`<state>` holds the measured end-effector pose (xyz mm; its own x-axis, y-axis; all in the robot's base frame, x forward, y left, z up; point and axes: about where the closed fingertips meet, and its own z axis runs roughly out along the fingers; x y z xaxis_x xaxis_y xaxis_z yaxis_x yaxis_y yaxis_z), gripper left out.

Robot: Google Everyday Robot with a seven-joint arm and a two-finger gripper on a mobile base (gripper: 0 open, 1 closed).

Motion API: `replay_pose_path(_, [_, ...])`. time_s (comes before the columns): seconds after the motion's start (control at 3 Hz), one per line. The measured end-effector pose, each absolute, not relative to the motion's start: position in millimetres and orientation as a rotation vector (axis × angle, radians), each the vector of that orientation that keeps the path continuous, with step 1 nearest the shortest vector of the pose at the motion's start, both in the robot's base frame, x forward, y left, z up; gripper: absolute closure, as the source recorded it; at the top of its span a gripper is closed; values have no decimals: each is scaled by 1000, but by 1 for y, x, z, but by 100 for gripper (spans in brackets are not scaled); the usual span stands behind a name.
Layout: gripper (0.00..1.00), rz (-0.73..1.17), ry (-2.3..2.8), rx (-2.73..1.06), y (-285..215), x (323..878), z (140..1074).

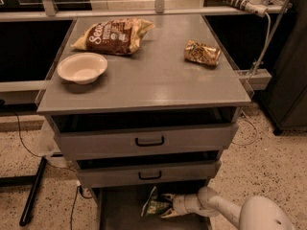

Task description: Place green jalapeno chip bag into bottom drawer

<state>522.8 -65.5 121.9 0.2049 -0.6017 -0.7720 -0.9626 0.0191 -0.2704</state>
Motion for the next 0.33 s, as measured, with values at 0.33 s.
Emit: replay_pose_path(0.33, [0, 566, 1489, -1676, -65, 523, 122])
